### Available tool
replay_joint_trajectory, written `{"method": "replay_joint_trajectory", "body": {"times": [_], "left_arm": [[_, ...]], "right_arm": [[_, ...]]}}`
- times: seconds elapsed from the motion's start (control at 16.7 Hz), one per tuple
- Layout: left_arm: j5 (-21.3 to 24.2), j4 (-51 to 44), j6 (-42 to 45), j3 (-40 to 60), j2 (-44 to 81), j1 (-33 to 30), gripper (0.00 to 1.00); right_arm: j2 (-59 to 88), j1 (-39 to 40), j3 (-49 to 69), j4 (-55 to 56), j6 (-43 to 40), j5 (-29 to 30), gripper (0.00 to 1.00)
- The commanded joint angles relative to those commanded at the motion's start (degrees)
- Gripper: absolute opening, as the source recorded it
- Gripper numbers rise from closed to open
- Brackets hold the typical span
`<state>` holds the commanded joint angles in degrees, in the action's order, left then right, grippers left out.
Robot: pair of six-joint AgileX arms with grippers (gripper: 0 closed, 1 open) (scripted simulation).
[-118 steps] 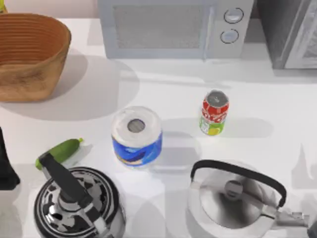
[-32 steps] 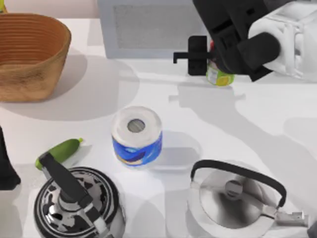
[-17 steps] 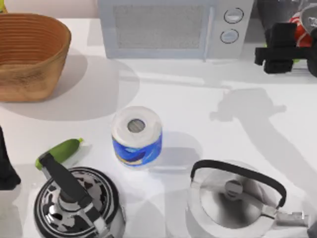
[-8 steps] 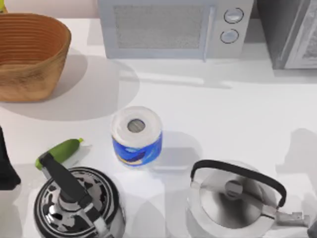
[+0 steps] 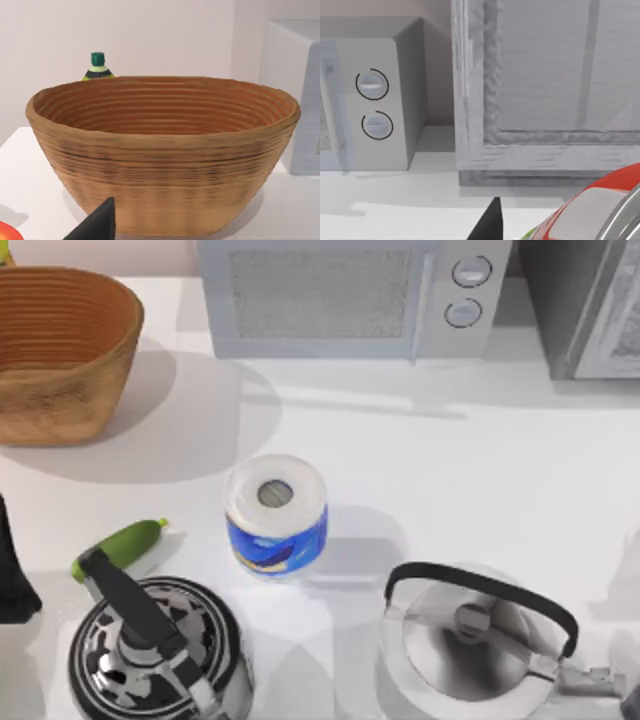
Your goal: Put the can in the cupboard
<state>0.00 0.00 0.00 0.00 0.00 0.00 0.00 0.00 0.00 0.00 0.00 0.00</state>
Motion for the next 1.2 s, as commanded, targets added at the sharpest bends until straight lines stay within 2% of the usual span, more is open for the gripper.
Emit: {"method": "replay_joint_trajectory", "body": {"times": [0.3, 0.54, 0.78, 1.2], "left_arm": [[0.0, 0.0, 0.0, 0.0, 0.0, 0.0, 1.0], [0.0, 0.0, 0.0, 0.0, 0.0, 0.0, 1.0], [0.0, 0.0, 0.0, 0.0, 0.0, 0.0, 1.0], [0.0, 0.0, 0.0, 0.0, 0.0, 0.0, 1.0]], "right_arm": [[0.66, 0.34, 0.58, -0.19, 0.18, 0.13, 0.0], [6.48, 2.21, 8.45, -2.3, 0.41, 0.99, 0.0], [18.09, 5.03, 23.33, -6.15, 0.5, 3.02, 0.0], [45.11, 9.15, 58.21, -14.47, 0.48, 7.48, 0.0]]}}
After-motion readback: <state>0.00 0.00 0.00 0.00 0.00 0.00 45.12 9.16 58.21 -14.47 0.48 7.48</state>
